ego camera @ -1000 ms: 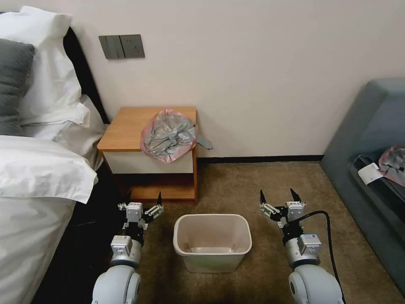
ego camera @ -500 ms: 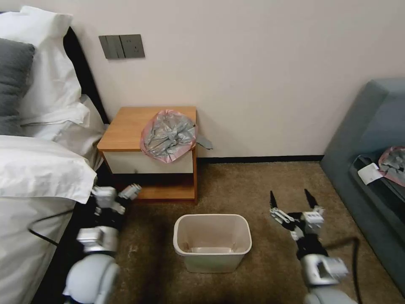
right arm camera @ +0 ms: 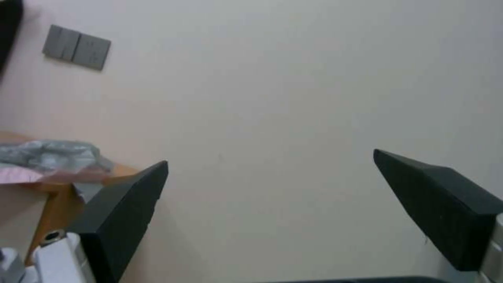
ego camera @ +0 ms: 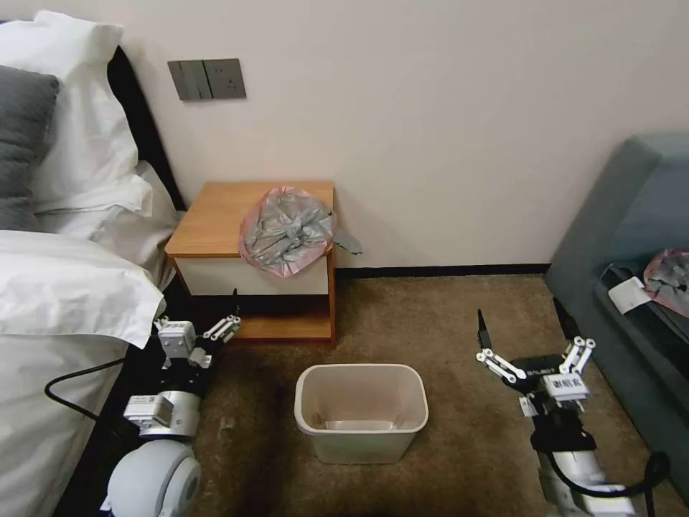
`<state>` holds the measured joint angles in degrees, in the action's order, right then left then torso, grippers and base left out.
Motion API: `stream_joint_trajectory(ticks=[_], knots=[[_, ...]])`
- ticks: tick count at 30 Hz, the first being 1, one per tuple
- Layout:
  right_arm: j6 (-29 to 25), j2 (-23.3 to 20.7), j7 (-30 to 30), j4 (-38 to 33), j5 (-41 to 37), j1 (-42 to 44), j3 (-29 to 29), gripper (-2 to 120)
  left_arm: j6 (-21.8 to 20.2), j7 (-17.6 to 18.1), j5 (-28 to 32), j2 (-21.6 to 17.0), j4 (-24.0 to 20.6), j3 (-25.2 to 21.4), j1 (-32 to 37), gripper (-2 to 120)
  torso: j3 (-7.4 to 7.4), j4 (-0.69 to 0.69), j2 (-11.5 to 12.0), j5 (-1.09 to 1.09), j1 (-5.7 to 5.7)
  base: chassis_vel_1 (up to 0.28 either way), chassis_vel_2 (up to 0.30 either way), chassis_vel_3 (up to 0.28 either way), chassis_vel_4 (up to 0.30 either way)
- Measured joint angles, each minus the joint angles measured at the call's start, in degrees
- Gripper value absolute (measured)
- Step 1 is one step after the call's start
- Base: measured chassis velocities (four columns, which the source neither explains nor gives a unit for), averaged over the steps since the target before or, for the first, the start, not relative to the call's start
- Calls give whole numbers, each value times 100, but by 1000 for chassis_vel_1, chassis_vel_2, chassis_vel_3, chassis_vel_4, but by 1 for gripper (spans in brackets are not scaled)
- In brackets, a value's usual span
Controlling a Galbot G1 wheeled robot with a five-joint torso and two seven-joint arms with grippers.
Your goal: Pick up the garbage bag from the table and place it over the trash can.
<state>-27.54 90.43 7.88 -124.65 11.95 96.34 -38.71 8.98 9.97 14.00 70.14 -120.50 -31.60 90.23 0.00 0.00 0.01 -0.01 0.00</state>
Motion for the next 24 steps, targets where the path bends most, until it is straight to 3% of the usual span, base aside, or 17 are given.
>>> stream_joint_trajectory(ticks=[13,17,24], knots=[[552,-1137,-359,1154,752,-1378,1022,100,23,100,-274,166,100,-58,55,98,0,0,0,1,0,0,0,0,0],[978,-1422,-540,1871,1035,-2134,1497,100,21,130,-324,266,259,-64,-17,98,0,-1,0,1,0,0,0,0,0],[1184,-1817,-642,3126,1072,-3269,2288,100,26,135,-355,285,509,-95,-140,98,-1,0,0,2,0,0,0,0,0]])
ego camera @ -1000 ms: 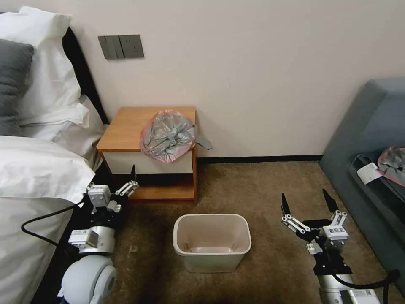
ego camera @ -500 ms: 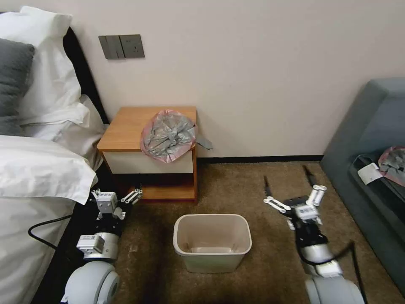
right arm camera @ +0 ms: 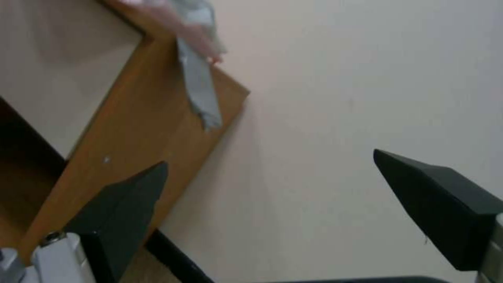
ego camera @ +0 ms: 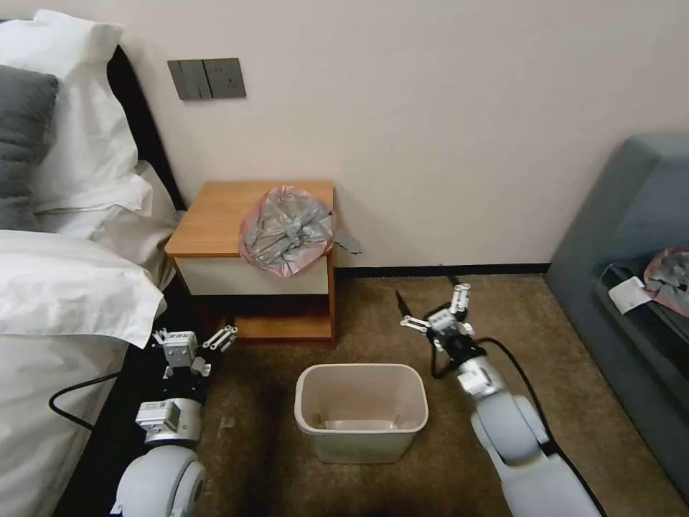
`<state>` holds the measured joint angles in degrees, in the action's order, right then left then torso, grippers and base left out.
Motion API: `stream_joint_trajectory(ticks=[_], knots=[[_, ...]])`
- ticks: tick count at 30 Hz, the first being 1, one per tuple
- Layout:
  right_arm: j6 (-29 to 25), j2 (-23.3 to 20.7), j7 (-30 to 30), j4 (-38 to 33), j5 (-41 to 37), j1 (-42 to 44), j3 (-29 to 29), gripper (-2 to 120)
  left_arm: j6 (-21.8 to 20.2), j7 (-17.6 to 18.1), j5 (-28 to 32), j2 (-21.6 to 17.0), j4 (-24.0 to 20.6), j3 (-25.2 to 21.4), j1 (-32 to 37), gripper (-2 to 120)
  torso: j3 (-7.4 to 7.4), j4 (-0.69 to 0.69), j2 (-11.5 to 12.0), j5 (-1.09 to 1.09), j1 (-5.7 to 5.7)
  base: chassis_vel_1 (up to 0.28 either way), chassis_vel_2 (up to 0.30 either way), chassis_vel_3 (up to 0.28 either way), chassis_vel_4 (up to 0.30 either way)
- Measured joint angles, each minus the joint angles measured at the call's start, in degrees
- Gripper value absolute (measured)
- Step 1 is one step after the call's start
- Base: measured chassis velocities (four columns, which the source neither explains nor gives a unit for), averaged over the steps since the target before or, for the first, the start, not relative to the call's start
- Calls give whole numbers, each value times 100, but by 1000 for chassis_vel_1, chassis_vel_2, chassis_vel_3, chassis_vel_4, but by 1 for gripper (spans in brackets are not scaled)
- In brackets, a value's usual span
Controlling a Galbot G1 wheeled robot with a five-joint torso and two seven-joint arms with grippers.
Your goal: Pick up the garbage bag from the table and place it over the trash can.
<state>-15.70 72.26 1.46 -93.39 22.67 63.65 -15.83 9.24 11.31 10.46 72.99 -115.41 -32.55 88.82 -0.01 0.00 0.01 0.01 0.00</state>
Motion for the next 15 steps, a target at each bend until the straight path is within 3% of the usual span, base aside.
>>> stream_joint_trajectory(ticks=[7,15], knots=[[113,41,-113,973,257,-919,522,100,25,0,-131,95,145,46,-119,98,0,0,0,-2,0,0,0,0,0],[9,466,-399,2350,1070,-2099,933,100,101,-13,-318,248,302,166,-77,98,0,0,0,-1,0,0,0,0,0]])
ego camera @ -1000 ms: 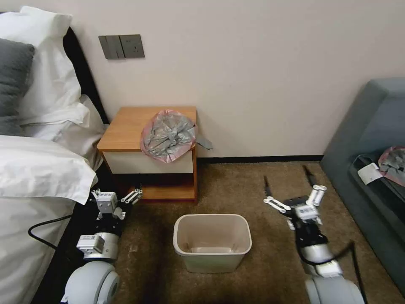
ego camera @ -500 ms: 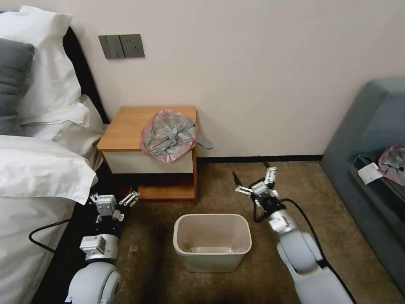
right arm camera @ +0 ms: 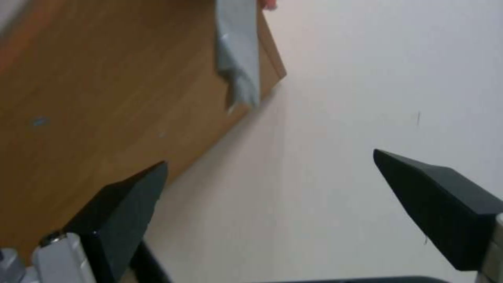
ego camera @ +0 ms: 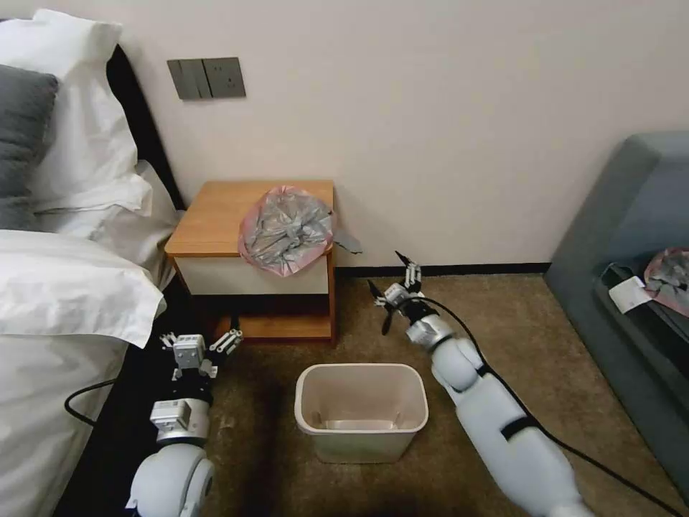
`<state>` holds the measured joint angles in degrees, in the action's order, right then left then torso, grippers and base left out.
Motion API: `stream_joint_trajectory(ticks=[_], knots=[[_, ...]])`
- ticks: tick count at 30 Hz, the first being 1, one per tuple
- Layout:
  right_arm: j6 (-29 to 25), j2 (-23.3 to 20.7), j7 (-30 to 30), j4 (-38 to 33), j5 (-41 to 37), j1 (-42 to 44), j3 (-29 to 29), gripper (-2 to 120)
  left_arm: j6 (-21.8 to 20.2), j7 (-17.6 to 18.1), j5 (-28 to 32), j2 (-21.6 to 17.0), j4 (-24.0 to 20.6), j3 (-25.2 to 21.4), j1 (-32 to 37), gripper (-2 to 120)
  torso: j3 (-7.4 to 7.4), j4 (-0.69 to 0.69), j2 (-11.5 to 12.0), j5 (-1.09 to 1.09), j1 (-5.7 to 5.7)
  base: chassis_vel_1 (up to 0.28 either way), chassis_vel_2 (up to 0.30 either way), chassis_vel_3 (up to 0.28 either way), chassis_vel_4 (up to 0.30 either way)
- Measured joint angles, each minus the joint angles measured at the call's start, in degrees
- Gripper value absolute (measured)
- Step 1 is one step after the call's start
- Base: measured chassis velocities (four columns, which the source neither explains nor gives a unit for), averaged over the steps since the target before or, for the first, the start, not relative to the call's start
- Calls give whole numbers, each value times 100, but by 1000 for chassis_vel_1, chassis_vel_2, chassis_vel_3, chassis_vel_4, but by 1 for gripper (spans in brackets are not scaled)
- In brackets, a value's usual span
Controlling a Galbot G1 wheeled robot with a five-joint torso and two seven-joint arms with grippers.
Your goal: Pick up the garbage bag from the table and place it over the trash can.
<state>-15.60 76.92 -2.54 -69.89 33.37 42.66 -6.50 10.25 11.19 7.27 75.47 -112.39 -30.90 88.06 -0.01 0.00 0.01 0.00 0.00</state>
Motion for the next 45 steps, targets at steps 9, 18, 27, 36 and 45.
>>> stream_joint_trajectory(ticks=[9,18,27,36,45], knots=[[145,123,12,353,-41,-666,483,100,42,-3,-94,56,79,17,5,98,1,-1,-1,-1,0,0,0,0,0],[73,255,14,589,27,-846,677,100,44,-7,-152,98,98,2,20,98,1,0,-1,0,0,0,0,0,0],[86,288,16,440,54,-781,755,73,49,54,-163,140,307,73,-109,98,1,-2,-1,-1,0,0,0,0,0],[101,217,100,251,119,-702,701,40,30,65,-151,132,329,122,-171,98,1,0,-1,0,0,0,0,0,0],[107,205,138,168,105,-590,620,10,29,73,-149,112,329,120,-151,98,1,0,-1,0,0,0,0,0,0]])
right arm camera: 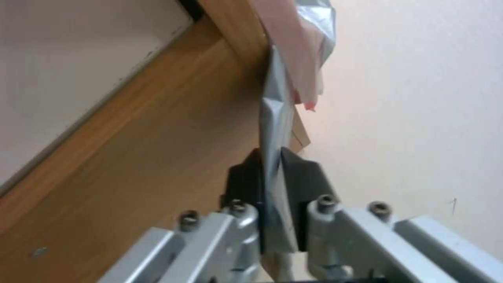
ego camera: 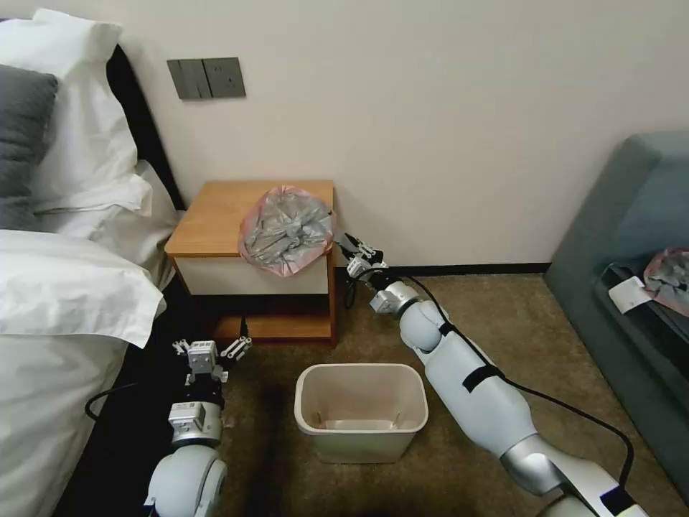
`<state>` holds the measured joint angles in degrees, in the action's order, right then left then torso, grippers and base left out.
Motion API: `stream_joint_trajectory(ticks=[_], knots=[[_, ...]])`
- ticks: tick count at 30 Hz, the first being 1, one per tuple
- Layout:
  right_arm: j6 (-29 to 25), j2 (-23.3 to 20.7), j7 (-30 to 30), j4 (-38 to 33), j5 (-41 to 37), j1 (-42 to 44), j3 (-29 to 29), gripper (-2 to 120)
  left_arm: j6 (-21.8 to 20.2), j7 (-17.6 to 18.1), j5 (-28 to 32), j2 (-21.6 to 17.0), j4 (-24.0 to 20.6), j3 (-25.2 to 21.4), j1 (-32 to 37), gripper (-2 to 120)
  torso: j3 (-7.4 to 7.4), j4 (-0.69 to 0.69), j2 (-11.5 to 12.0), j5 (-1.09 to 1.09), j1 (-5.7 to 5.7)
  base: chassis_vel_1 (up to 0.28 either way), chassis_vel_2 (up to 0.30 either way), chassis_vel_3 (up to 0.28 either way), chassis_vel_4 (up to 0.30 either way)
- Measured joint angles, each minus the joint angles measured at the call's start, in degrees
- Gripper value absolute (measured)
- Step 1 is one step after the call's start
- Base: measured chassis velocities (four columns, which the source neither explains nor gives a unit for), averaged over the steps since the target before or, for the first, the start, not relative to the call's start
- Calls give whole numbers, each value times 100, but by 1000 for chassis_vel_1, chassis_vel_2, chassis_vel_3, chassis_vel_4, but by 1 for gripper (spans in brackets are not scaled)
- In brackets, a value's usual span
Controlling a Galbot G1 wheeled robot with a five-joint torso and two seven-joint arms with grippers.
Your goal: Pick up the garbage bag from the table and place it over the trash can.
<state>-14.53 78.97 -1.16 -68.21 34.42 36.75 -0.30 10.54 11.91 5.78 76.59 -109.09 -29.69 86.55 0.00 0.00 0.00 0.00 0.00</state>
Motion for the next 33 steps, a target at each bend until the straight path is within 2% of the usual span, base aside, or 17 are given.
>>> stream_joint_trajectory(ticks=[1,3,9,14,18,19,22,23,25,26,29,33], knots=[[0,0,0,0,0,0,0,10,0,0,0,0,0,0,0,98,0,0,0,0,0,0,0,0,0],[-6,8,7,-4,0,16,-5,0,0,3,0,-6,0,3,-6,98,0,0,0,0,0,0,0,0,0],[-11,11,15,-42,-16,17,-12,0,-3,6,-1,-15,-1,1,-4,98,0,0,0,0,0,0,0,0,0],[6,-85,33,-345,-100,121,-75,0,11,92,-4,-7,49,-38,17,98,0,1,0,0,0,0,0,0,0],[156,-400,113,-1205,-495,522,-165,0,-20,267,121,-18,86,-126,-8,98,0,1,0,0,0,0,0,0,0],[156,-400,113,-1205,-495,522,-165,0,-20,267,121,-18,86,-126,-8,98,0,1,0,0,0,0,0,0,0],[351,-793,270,-2070,-758,1021,-110,0,-94,317,265,-29,50,-221,-150,98,0,0,0,-1,0,0,0,0,0],[351,-793,270,-2070,-758,1021,-110,0,-94,317,265,-29,50,-221,-150,98,0,0,0,-1,0,0,0,0,0],[421,-1066,283,-2610,-927,1493,-73,0,-109,331,372,-40,-42,-274,-236,98,0,-1,0,0,0,0,0,0,0],[421,-1066,283,-2610,-927,1493,-73,0,-109,331,372,-40,-42,-274,-236,98,0,-1,0,0,0,0,0,0,0],[643,-1382,283,-3335,-1261,2136,-37,0,-129,350,467,-81,-206,-328,-282,98,1,-1,0,0,1,0,0,0,0],[773,-1693,342,-3887,-1336,2693,-27,0,-184,356,547,-102,-413,-359,-313,98,1,0,0,0,1,0,0,0,0]])
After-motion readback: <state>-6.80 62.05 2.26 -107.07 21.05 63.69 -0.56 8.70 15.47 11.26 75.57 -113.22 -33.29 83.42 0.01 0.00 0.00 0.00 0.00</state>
